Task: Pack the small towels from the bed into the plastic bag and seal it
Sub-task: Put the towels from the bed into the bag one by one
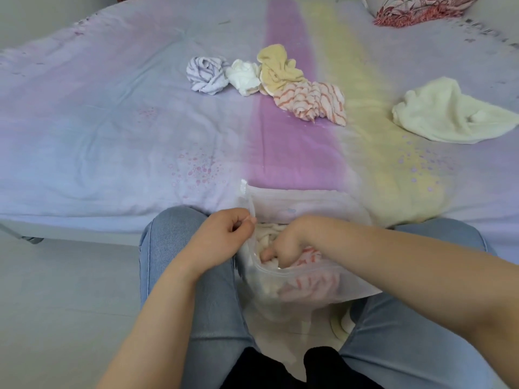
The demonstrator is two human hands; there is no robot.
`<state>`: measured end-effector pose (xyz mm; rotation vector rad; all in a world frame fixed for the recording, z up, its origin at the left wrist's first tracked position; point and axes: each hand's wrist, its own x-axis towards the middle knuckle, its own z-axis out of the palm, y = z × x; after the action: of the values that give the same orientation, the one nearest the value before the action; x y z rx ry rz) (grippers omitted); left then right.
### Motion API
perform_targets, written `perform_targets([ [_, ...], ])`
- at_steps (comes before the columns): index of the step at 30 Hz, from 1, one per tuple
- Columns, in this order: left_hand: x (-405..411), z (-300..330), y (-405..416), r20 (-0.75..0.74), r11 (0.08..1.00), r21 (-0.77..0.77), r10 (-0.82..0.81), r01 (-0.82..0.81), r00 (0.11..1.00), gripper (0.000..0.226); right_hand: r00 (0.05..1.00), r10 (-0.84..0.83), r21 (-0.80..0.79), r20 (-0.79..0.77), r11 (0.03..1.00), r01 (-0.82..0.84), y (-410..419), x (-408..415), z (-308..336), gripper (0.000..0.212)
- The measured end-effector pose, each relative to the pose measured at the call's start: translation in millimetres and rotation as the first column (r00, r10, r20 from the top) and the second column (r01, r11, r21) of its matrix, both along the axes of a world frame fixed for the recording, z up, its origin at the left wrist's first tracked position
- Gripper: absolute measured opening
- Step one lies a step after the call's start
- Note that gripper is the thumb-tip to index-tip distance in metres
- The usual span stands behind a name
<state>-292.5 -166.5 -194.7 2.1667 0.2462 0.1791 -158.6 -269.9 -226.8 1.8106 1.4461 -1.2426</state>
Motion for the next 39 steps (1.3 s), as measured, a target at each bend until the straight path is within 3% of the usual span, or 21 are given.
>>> perform_targets([
  [5, 14, 1, 2, -0.030, 0.997, 0.073, 0.035, -0.033, 0.999, 0.041, 0.967, -0.213, 0.023, -0.143, 0.976, 0.218, -5, 19, 6, 0.052],
  [8, 28, 1, -1, -0.057, 0.990, 0.134, 0.047, -0.039, 0.997, 0.039, 0.941, -0.307, 0.192, -0.142, 0.924, 0.331, -29, 34, 45, 0.046],
  [10, 38, 1, -5, -0.069, 0.986, 0.161, 0.059, -0.047, 0.996, 0.038, 0.878, -0.426, 0.347, -0.217, 0.807, 0.478, -53, 42, 63, 0.037],
  [12, 46, 0, -11, -0.056, 0.983, 0.165, 0.093, -0.082, 0.994, 0.038, 0.714, -0.573, 0.480, -0.402, 0.532, 0.697, -77, 46, 66, 0.030],
  [14, 52, -3, -17, -0.036, 0.985, 0.122, 0.125, -0.120, 0.991, 0.039, 0.525, -0.632, 0.586, -0.570, 0.135, 0.799, -95, 51, 59, 0.026],
  [16, 56, -5, -25, -0.037, 0.987, 0.069, 0.147, -0.144, 0.988, 0.038, 0.437, -0.630, 0.674, -0.642, -0.192, 0.714, -109, 64, 50, 0.025],
  [18, 62, -4, -32, -0.048, 0.985, 0.048, 0.168, -0.166, 0.985, 0.035, 0.423, -0.677, 0.761, -0.602, -0.326, 0.560, -120, 85, 42, 0.024],
  [21, 79, 3, -42, -0.086, 0.976, 0.067, 0.212, -0.207, 0.973, 0.032, 0.400, -0.841, 0.906, -0.364, -0.219, 0.363, -135, 130, 32, 0.024],
  [25, 101, 10, -50, -0.169, 0.974, 0.136, 0.200, -0.179, 0.965, 0.030, 0.259, -0.960, 0.911, -0.107, 0.010, 0.413, -151, 182, 28, 0.036],
  [29, 112, 8, -54, -0.189, 0.974, 0.167, 0.184, -0.153, 0.965, 0.031, 0.211, -0.969, 0.898, 0.131, 0.207, 0.389, -167, 223, 30, 0.044],
  [32, 115, 7, -55, -0.193, 0.972, 0.173, 0.195, -0.162, 0.962, 0.031, 0.170, -0.979, 0.839, 0.111, 0.184, 0.512, -179, 246, 36, 0.061],
  [35, 116, 6, -54, -0.202, 0.972, 0.164, 0.199, -0.167, 0.959, 0.031, 0.224, -0.970, 0.791, 0.092, 0.208, 0.576, -186, 257, 38, 0.067],
  [37, 115, 6, -54, -0.198, 0.973, 0.155, 0.198, -0.169, 0.960, 0.032, 0.268, -0.960, 0.826, 0.088, 0.220, 0.520, -187, 252, 36, 0.061],
  [39, 112, 7, -55, -0.187, 0.974, 0.156, 0.194, -0.166, 0.963, 0.033, 0.302, -0.953, 0.882, -0.005, 0.138, 0.451, -188, 238, 33, 0.047],
])
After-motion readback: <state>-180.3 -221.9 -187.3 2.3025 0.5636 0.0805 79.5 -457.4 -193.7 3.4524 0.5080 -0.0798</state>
